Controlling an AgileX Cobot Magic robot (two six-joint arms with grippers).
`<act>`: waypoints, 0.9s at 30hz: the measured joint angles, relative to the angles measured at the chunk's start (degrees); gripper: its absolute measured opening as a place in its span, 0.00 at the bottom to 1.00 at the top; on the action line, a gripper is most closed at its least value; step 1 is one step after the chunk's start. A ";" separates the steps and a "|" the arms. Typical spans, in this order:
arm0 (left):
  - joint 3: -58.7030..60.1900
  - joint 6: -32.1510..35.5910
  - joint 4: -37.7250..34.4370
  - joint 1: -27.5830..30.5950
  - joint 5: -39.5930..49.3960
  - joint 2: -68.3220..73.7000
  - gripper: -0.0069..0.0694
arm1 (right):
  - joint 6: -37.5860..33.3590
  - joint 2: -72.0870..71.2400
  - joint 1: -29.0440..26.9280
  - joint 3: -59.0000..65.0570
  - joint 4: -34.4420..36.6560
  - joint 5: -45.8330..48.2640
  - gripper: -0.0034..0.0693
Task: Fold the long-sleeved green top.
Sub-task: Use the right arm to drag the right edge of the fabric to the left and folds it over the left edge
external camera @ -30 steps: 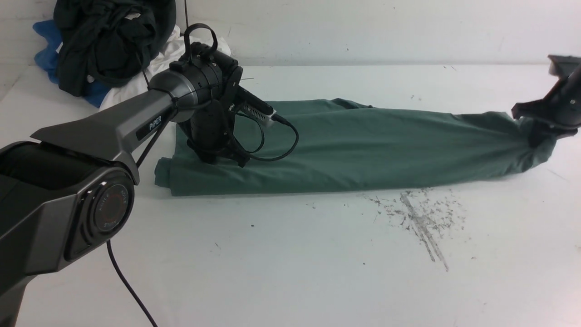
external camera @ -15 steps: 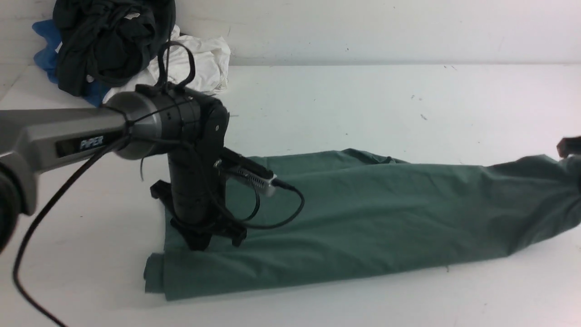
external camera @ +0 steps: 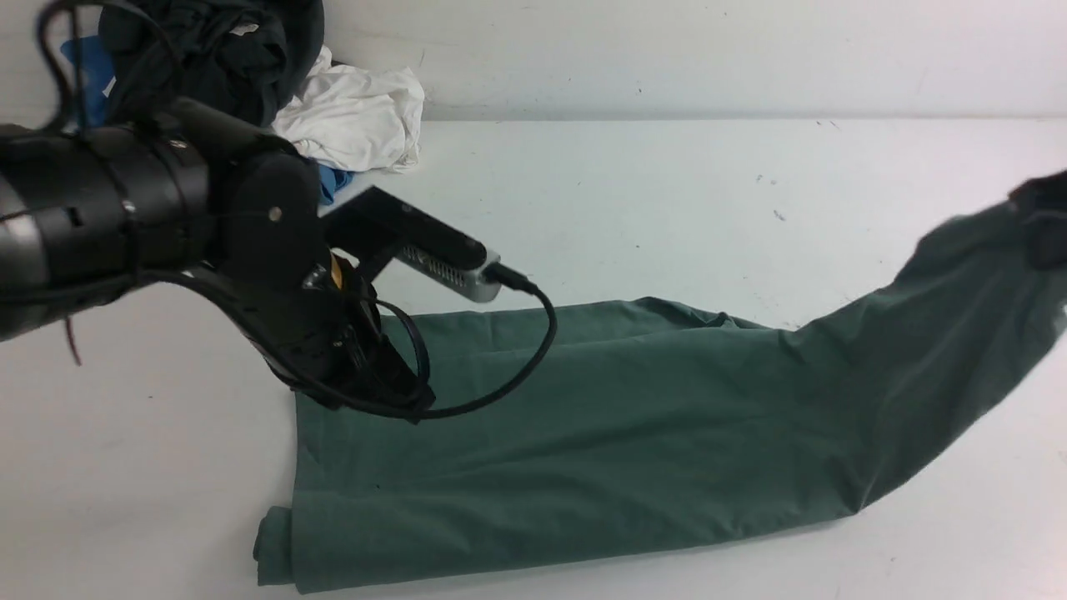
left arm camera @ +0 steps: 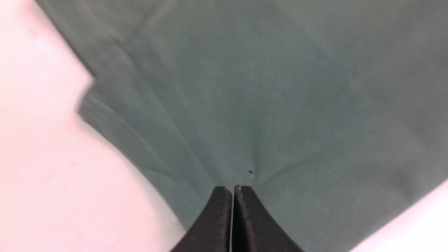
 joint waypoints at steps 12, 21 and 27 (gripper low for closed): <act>0.41 -1.86 5.82 0.46 9.11 -20.20 0.08 | 1.30 11.54 34.87 -14.64 9.38 -0.94 0.06; 0.45 -3.42 6.96 0.58 13.92 -29.36 0.08 | 2.00 32.16 46.68 -26.57 17.57 -7.38 0.06; 0.59 -3.42 7.43 0.59 14.76 -31.43 0.08 | 2.21 40.43 47.94 -32.78 21.51 -8.31 0.06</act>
